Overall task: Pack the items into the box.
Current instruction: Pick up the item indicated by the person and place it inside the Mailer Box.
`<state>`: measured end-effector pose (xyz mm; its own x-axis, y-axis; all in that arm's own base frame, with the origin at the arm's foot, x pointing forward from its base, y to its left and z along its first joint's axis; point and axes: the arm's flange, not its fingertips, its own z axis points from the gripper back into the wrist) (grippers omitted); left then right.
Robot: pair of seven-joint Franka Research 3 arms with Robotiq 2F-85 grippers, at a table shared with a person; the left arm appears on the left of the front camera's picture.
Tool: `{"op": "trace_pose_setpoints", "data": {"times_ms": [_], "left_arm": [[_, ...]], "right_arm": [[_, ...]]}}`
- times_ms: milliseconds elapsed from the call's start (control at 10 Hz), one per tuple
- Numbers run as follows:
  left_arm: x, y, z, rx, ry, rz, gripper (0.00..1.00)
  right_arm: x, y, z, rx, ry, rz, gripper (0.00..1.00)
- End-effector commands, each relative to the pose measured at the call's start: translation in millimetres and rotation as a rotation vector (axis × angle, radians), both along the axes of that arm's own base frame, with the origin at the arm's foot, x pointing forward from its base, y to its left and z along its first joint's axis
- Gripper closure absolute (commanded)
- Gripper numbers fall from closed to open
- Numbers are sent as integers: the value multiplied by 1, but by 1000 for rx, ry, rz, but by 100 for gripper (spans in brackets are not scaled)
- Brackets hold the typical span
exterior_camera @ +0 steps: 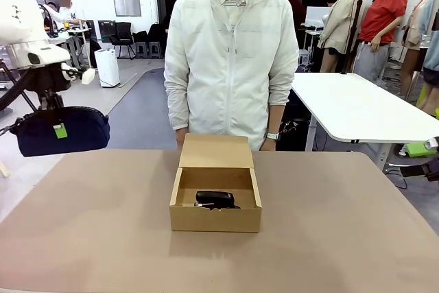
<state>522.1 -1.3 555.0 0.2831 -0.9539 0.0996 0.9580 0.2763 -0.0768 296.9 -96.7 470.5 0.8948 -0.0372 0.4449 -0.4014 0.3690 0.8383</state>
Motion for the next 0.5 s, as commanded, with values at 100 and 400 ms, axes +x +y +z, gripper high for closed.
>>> {"op": "trace_pose_setpoints", "data": {"times_ms": [100, 400], "left_arm": [[-22, -64, 10, -36, 73, 77, 100], [-49, -235, 22, -53, 144, 48, 100]], "right_arm": [[-1, 0, 4, 4, 14, 1, 0], [-1, 0, 4, 4, 14, 1, 0]]}}
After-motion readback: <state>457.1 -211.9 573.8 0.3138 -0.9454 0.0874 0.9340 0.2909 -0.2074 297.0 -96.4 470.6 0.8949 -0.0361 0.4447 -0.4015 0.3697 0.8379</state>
